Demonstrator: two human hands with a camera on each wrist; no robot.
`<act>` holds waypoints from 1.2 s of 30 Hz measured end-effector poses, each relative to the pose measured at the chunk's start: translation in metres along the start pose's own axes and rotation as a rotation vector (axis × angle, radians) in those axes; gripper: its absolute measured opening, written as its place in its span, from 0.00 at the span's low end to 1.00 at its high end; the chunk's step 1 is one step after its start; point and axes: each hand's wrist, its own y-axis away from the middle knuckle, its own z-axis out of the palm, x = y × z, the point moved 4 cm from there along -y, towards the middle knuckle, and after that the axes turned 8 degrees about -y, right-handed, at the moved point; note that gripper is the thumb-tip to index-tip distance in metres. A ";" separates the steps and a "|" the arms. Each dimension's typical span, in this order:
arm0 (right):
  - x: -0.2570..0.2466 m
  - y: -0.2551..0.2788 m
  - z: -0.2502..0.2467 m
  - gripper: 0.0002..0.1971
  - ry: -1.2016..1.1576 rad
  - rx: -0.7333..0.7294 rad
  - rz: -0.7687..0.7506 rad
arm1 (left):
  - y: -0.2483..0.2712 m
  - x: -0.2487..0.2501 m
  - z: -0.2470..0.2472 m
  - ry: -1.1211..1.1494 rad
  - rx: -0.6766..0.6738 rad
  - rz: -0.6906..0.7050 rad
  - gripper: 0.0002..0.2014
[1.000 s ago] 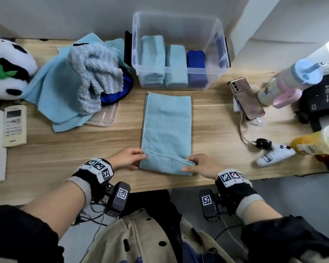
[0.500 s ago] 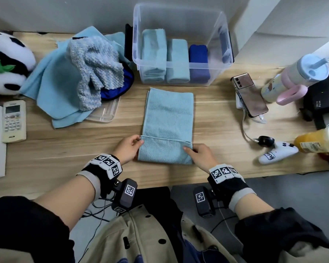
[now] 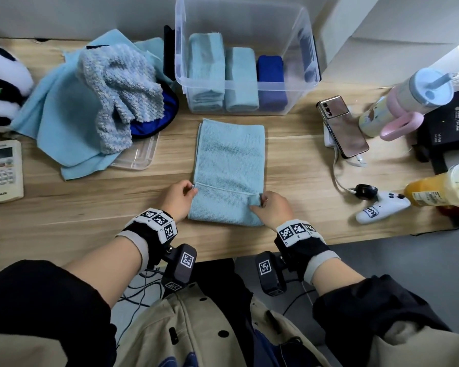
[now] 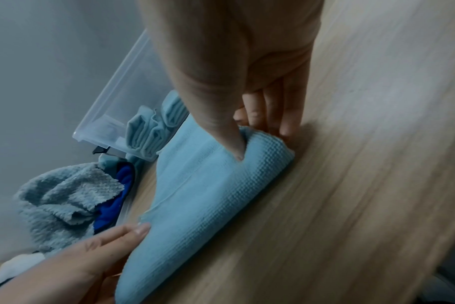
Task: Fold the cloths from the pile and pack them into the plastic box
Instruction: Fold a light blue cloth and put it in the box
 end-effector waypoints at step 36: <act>-0.020 -0.010 -0.027 0.14 -0.265 0.004 -0.254 | -0.009 0.029 -0.028 0.118 -0.150 0.203 0.09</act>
